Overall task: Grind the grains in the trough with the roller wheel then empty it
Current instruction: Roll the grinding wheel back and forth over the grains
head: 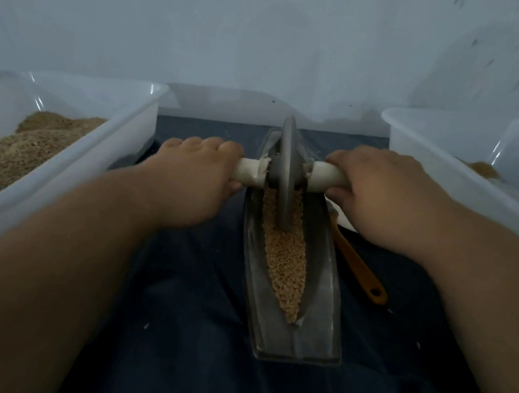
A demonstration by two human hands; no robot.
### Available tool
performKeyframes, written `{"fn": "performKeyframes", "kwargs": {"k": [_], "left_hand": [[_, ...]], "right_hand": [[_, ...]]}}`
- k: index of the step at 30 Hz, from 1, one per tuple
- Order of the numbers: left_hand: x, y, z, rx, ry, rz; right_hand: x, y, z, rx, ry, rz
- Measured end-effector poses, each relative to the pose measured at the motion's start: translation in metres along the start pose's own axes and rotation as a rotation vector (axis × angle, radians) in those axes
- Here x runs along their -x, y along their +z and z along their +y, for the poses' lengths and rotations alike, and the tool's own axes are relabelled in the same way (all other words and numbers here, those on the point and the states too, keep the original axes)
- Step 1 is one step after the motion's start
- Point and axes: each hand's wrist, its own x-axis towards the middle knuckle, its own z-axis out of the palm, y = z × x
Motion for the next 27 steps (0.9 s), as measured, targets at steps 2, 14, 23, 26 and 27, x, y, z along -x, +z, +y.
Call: {"fn": "performKeyframes", "kwargs": {"k": [2,14,23,26,27], "left_hand": [[0.007,-0.017,0.001,0.063,0.021,-0.191],[0.013,-0.033,0.004,0.185,0.046,-0.281],[-0.007,0.026,0.006,-0.035,-0.026,0.22],[-0.006,0.017,0.004,-0.029,-0.014,0.123],[-0.004,0.012,0.003,-0.025,0.002,0.083]], "right_hand": [[0.008,-0.022,-0.005,-0.062,-0.017,-0.168],[0.011,-0.034,0.003,-0.171,0.025,-0.387],[-0.006,0.024,-0.001,0.119,0.055,0.148],[-0.002,0.015,-0.002,0.101,0.058,0.082],[-0.001,0.009,-0.005,0.092,0.055,0.047]]}}
